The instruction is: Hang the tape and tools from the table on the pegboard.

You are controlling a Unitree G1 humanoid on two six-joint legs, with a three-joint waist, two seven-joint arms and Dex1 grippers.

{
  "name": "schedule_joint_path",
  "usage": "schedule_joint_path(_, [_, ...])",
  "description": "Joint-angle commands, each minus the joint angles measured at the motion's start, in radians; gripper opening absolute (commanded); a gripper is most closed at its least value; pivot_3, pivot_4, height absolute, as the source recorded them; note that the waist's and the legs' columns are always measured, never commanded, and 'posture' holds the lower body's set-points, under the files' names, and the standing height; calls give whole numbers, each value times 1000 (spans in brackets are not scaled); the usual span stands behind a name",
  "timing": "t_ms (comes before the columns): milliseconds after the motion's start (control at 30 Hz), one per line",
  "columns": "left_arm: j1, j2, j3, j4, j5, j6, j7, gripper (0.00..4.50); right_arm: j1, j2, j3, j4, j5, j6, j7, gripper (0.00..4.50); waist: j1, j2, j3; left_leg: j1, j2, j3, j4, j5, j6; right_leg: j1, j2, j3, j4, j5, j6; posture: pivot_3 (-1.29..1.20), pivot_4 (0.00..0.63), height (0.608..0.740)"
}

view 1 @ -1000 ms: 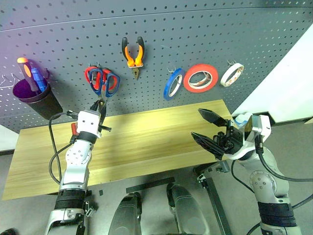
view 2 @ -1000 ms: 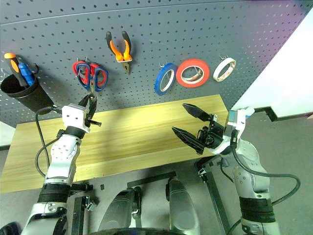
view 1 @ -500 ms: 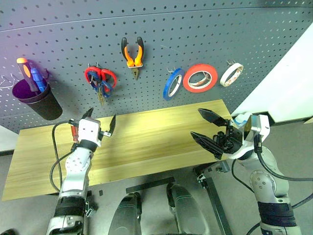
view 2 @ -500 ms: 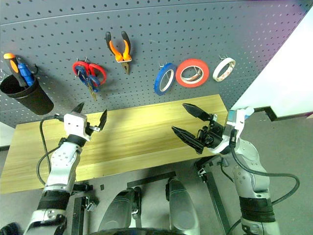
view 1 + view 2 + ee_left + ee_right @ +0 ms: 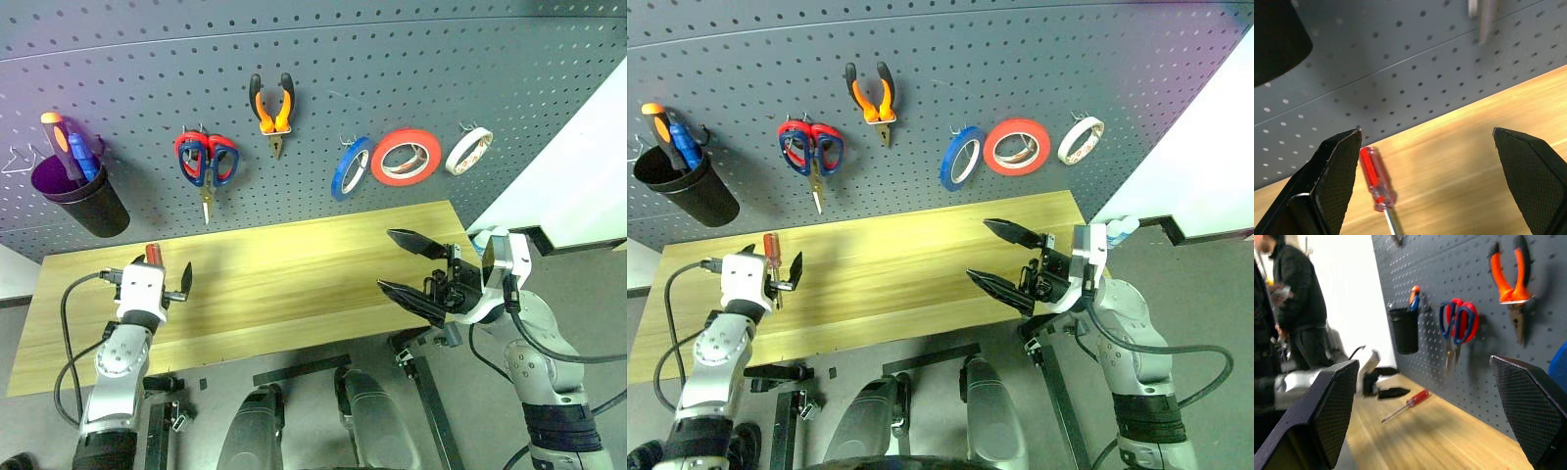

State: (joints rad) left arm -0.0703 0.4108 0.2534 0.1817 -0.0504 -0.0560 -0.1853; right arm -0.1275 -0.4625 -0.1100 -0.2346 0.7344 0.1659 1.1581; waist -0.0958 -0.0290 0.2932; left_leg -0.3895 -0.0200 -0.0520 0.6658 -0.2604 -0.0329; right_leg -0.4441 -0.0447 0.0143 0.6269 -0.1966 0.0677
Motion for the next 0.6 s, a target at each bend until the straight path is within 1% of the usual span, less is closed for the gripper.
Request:
schedule_joint_path(33, [-27, 28, 40, 51, -35, 10, -23, 4462, -6, -25, -1, -18, -4, 3, 18, 4500, -2, 1, 2, 0, 0, 0, 0, 0, 0, 0, 0, 0, 0, 0, 0, -138, 305, 740])
schedule_joint_path(167, [-53, 53, 56, 77, -49, 63, -28, 4462, -9, -48, 5, -8, -44, -22, 24, 4500, 0, 0, 7, 0, 0, 0, -2, -1, 1, -1, -1, 0, 0, 1, 3, -132, 329, 740])
schedule_joint_path(233, [-57, 67, 50, 91, -36, 95, -20, 4462, -8, -48, -2, -12, -30, -1, 13, 4500, 0, 0, 13, 0, 0, -1, -2, -1, 1, -1, -1, 0, 0, 0, 3, -127, 340, 740])
schedule_joint_path(367, [-71, 72, 71, 110, -66, 183, -14, 4462, 22, -53, -16, -39, -18, 18, -1, 4500, 2, 0, 24, 0, 0, -2, -2, -1, 1, -1, -2, 0, -1, 0, 3, -126, 355, 740])
schedule_joint_path(567, [-116, 84, 102, 170, -84, 202, -7, 4462, 74, -70, -28, -100, -1, 46, -29, 4500, 2, 0, 49, -2, 0, -2, -3, -1, 1, -2, -2, 1, -4, -1, 2, -128, 386, 740])
schedule_joint_path(600, [-121, 84, 110, 174, -91, 202, -6, 4462, 85, -75, -33, -111, 4, 52, -36, 4500, 2, 0, 52, -3, 0, -3, -4, -1, 1, -2, -2, 1, -5, 0, 2, -129, 406, 740])
